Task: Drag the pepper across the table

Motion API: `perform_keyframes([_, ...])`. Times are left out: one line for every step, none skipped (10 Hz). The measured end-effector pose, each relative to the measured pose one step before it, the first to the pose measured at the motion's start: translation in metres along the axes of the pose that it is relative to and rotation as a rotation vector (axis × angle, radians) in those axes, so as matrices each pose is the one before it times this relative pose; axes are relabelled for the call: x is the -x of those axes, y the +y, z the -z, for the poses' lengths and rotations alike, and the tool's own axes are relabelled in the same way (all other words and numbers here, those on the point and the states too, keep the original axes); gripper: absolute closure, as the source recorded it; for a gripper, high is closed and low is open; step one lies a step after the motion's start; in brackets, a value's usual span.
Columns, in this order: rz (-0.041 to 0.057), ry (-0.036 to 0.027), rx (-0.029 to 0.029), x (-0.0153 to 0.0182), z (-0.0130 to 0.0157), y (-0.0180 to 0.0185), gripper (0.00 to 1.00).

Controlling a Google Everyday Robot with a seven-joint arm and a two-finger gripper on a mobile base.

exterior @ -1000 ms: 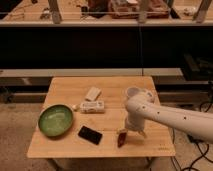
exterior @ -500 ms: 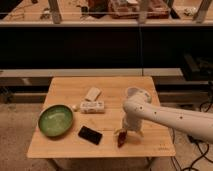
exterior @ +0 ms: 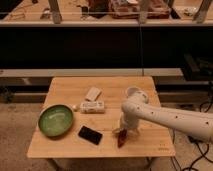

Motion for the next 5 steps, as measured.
perform_keyframes([0.00072, 0.00528, 0.00080, -0.00228, -0.00111, -0.00146, 0.20])
perform_keyframes([0.00212, 0.00220, -0.00017, -0.00140, -0.00062, -0.00198, 0.20])
perform_keyframes([0.00412, 0.00009, -0.00048, -0.00127, -0.00148, -0.00323, 0.20])
perform_keyframes([0.00069, -0.00165, -0.00270, -0.00129, -0.00157, -0.00231, 0.20])
perform_keyframes([-0.00052, -0.00207, -0.00206, -0.00115, -0.00138, -0.00114, 0.20])
